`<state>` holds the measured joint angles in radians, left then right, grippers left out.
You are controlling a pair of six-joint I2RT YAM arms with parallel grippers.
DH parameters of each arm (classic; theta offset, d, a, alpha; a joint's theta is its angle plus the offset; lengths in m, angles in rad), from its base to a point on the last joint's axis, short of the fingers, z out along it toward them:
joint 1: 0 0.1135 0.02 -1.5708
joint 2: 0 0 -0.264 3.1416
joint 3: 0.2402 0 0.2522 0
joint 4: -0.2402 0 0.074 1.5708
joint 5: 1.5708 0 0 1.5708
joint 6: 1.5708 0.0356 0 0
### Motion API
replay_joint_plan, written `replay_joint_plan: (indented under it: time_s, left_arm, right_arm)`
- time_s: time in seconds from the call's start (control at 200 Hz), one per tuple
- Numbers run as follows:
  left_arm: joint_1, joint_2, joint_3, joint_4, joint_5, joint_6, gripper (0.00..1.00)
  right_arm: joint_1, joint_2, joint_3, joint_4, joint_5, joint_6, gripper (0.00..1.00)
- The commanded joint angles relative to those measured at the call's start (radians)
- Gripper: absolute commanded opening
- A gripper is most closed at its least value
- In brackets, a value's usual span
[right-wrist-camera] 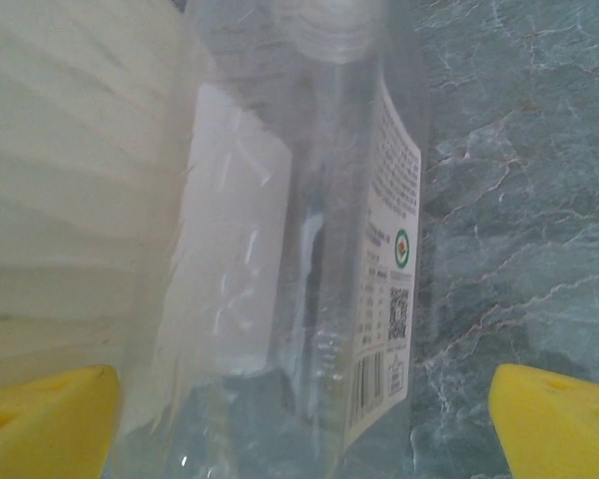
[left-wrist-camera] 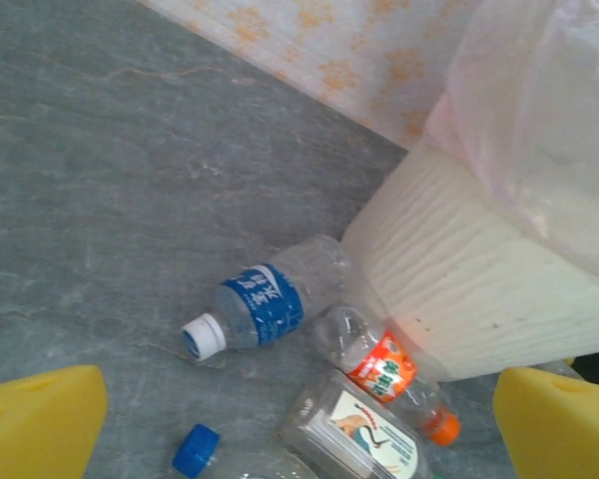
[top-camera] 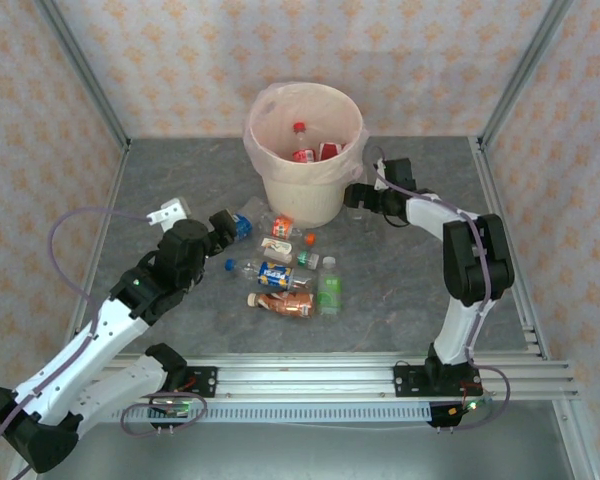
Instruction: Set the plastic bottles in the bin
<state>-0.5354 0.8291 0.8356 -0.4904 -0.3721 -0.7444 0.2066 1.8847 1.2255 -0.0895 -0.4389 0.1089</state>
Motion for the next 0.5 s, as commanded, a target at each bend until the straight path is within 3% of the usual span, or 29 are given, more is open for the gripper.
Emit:
replay_joint_plan:
  time_s: [0.0, 0.17, 0.355, 0.495]
  left_arm:
    - [0.013, 0.002, -0.017, -0.027, -0.064, -0.03, 1.0]
    - [0.027, 0.03, -0.022, -0.023, -0.04, -0.039, 1.0]
    - [0.038, 0.056, -0.023, -0.011, -0.011, -0.034, 1.0]
    - [0.046, 0.079, -0.023, -0.004, 0.015, -0.038, 1.0]
  right_arm:
    - [0.002, 0.044, 0.05, -0.005, 0.042, 0.025, 0.94]
    - [0.011, 0.073, 0.067, -0.01, 0.117, 0.037, 0.88]
    - [0.011, 0.031, 0.018, 0.028, 0.148, 0.029, 0.68]
    - [0.009, -0.076, -0.072, 0.09, 0.245, 0.044, 0.57]
